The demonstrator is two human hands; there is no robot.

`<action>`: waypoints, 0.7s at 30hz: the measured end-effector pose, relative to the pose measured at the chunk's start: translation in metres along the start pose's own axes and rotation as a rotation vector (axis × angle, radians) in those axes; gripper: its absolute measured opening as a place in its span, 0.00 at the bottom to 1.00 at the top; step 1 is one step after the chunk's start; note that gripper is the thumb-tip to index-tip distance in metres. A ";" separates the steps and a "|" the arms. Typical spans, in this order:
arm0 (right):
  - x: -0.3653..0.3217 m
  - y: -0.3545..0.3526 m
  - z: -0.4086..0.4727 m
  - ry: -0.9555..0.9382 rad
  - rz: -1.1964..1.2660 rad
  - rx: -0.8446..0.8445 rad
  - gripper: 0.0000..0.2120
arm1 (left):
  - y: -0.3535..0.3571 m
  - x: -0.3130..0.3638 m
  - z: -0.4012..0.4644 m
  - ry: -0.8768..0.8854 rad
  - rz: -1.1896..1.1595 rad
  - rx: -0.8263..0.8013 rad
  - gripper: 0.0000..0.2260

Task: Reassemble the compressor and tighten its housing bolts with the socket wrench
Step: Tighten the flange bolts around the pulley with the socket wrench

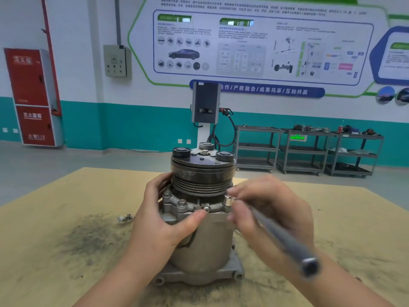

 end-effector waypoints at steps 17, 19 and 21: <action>0.039 -0.018 0.016 0.583 0.612 0.235 0.09 | -0.001 0.003 0.000 -0.003 -0.020 0.016 0.24; 0.050 -0.018 0.012 0.677 0.685 0.280 0.11 | -0.001 0.004 -0.001 0.003 -0.018 0.018 0.22; 0.057 -0.019 0.010 0.739 0.750 0.313 0.11 | 0.000 0.004 -0.001 0.008 -0.017 0.016 0.21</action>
Point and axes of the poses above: each hand's wrist, its own z-axis towards the middle knuckle, its own y-axis out of the palm, x = y × z, the point moved 8 cm from there along z, towards the middle knuckle, and after that the axes turned 7 degrees about y, right-handed, at the moved point
